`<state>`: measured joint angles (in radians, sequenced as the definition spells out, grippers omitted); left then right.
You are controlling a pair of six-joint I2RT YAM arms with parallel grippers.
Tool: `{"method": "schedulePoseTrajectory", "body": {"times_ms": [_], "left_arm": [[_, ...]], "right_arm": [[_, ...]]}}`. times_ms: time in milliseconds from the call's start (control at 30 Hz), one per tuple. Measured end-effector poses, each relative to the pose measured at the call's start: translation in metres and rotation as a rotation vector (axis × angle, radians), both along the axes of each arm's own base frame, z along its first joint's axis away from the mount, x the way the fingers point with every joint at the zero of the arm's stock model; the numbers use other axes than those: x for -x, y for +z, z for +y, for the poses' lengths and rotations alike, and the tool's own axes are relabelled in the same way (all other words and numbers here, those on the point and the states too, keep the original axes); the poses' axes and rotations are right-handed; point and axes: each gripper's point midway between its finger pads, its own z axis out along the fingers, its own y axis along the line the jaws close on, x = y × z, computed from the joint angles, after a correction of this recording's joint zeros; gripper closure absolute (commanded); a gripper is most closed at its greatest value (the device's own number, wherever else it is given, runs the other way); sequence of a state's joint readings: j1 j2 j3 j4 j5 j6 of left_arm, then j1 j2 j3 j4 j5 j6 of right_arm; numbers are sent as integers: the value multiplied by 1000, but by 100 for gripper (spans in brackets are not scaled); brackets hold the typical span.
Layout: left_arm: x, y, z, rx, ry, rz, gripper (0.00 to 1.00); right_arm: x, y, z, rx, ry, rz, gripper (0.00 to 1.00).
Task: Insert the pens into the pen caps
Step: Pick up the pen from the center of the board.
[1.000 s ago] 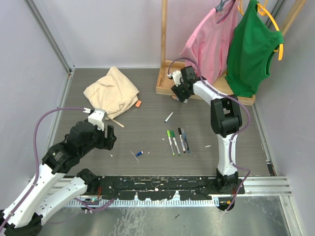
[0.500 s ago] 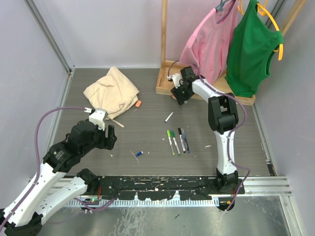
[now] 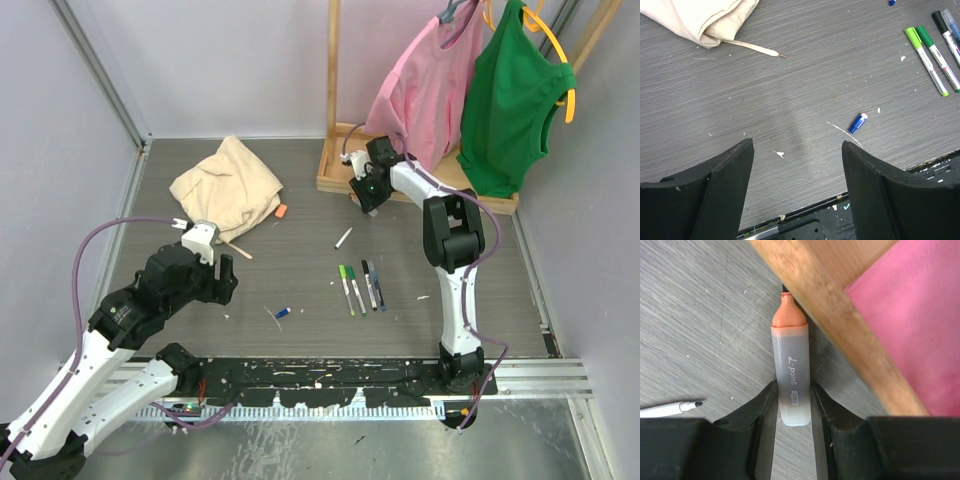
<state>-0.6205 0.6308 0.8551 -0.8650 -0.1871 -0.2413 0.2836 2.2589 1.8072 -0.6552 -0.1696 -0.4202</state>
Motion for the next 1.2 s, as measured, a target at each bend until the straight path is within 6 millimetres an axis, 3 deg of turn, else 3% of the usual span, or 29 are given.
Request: {"method": "schedulePoseTrajectory", "body": {"times_ms": [167, 267, 367, 567, 700, 867, 1033, 1200], "left_arm": [[0, 0, 0, 1, 0, -1, 28], [2, 3, 1, 11, 0, -16, 30], [4, 11, 3, 37, 1, -50, 30], [11, 45, 8, 158, 14, -197, 29], [13, 66, 11, 249, 41, -279, 29], [9, 78, 7, 329, 70, -309, 28], [4, 83, 0, 404, 95, -316, 27], [0, 85, -5, 461, 113, -304, 27]], "right_arm": [[13, 3, 3, -10, -25, 9, 84], [25, 14, 9, -23, -36, -5, 86], [34, 38, 27, -68, -41, -62, 87], [63, 97, 80, -216, -24, -202, 87], [91, 113, 119, -309, -2, -243, 88], [142, 112, 158, -431, 2, -210, 89], [186, 126, 177, -606, -45, -174, 89], [207, 155, 192, -788, -93, -164, 90]]}}
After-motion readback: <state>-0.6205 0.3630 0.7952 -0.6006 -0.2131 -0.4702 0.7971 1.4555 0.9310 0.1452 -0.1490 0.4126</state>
